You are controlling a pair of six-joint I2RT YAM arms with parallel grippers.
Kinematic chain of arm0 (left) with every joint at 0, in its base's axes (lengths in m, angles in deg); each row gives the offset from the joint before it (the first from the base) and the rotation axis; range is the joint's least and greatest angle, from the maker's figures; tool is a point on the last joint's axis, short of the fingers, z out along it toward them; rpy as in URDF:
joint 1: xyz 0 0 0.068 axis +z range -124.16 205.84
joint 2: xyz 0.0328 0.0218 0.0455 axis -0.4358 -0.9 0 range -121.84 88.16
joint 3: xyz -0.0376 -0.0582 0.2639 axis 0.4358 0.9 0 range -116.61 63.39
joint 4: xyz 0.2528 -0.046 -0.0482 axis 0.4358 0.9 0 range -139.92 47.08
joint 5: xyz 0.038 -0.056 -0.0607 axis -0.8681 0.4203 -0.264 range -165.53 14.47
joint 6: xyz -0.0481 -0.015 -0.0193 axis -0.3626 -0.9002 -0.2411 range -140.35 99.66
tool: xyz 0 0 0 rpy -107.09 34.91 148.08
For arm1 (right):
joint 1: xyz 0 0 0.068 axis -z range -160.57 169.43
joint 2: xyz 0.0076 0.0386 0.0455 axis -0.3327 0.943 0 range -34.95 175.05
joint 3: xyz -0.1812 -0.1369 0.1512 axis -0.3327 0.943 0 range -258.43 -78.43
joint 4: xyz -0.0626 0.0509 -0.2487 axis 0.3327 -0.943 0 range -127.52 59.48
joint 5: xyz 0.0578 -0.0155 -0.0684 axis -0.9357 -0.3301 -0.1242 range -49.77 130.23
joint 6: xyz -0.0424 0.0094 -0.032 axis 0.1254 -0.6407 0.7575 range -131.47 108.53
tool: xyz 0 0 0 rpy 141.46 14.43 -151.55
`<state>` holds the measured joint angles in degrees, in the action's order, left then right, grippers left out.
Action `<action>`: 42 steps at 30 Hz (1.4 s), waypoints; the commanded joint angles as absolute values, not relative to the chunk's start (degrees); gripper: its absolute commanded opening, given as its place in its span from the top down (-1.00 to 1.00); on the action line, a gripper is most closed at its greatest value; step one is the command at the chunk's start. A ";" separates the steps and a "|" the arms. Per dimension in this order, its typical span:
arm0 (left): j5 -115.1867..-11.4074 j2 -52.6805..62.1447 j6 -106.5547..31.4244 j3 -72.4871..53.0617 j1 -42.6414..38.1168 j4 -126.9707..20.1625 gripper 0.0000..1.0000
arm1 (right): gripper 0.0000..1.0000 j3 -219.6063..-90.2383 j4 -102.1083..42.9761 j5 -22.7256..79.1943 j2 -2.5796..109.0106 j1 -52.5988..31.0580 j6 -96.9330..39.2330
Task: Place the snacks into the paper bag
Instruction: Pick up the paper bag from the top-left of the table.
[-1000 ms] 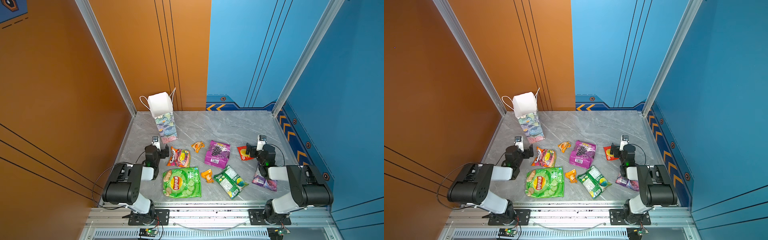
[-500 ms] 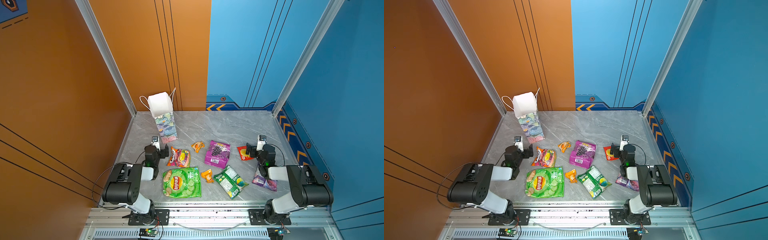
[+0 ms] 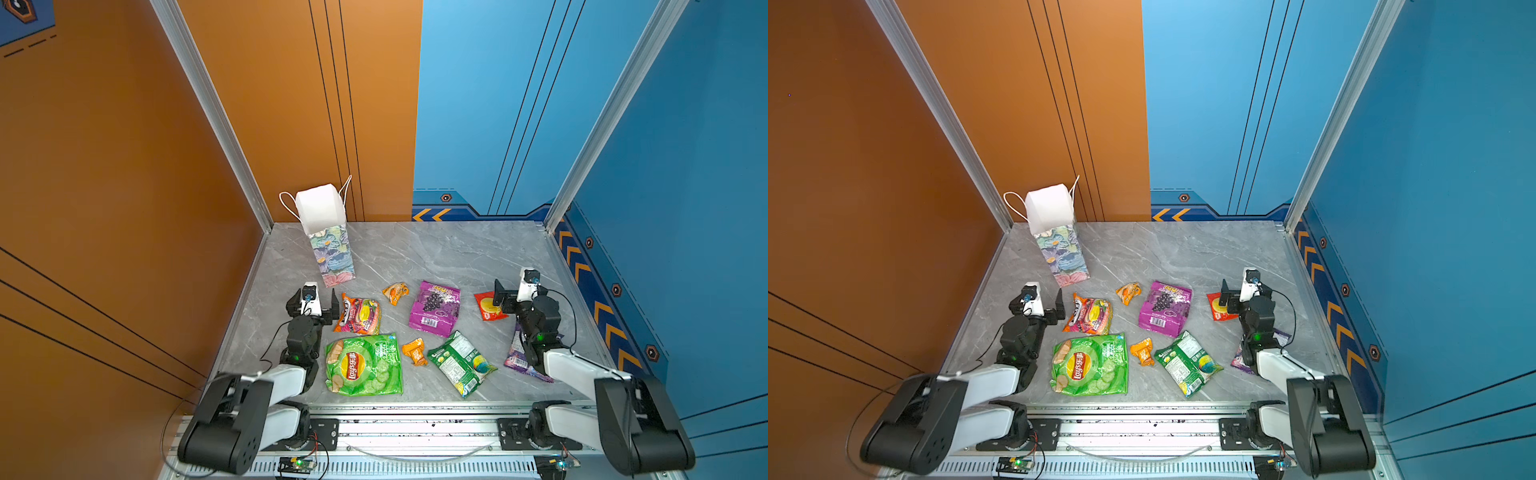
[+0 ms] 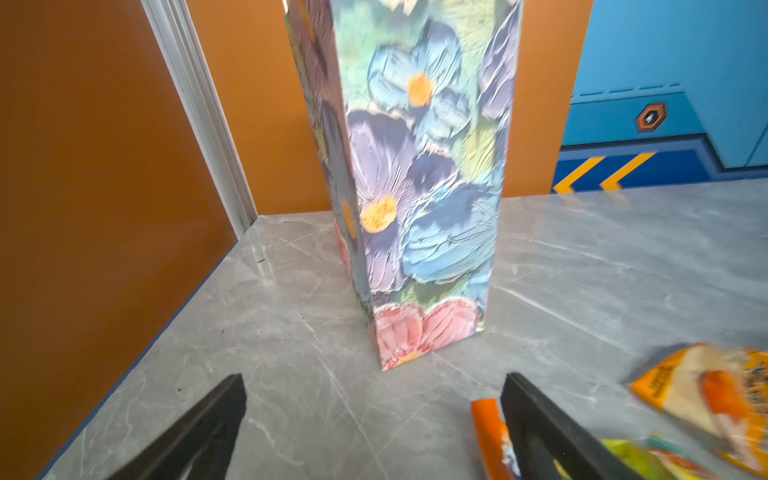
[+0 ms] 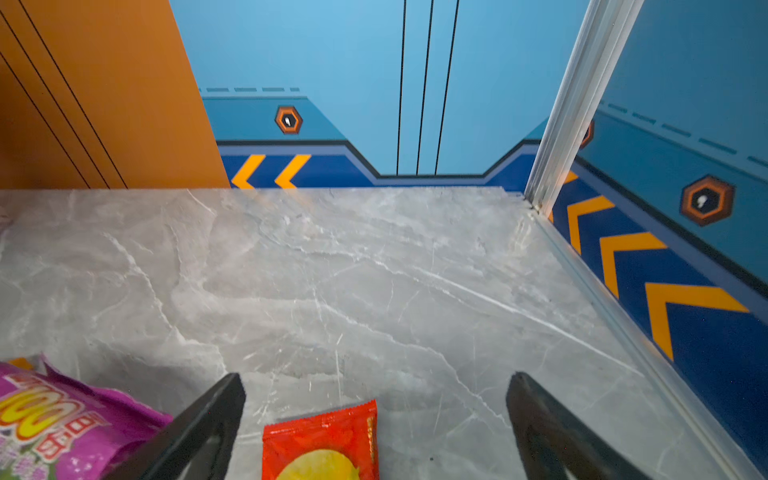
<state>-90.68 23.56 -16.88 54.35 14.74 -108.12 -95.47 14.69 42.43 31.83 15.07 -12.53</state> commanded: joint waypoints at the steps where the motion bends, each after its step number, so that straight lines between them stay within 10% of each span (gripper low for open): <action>1: -93.83 32.23 -17.52 46.86 12.39 -86.57 -0.95 | -1.00 -95.53 6.56 44.10 24.83 14.03 -14.94; 17: -92.62 39.07 -52.07 8.49 10.14 -27.20 -0.95 | -1.00 -111.37 -38.40 39.88 -7.02 19.62 -46.33; 25: -78.76 49.13 -50.05 11.22 19.56 -32.09 -0.95 | -0.99 -119.00 -49.63 31.99 -4.64 22.84 -42.46; 42: -82.51 6.08 -49.64 -29.77 25.63 -0.32 -0.87 | -1.00 -126.73 -61.51 31.84 2.48 16.68 -38.02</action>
<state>-82.33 8.90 -48.88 -25.14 24.56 -6.15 -125.13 -57.59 30.12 2.42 17.54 -40.02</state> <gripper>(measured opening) 0.943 0.998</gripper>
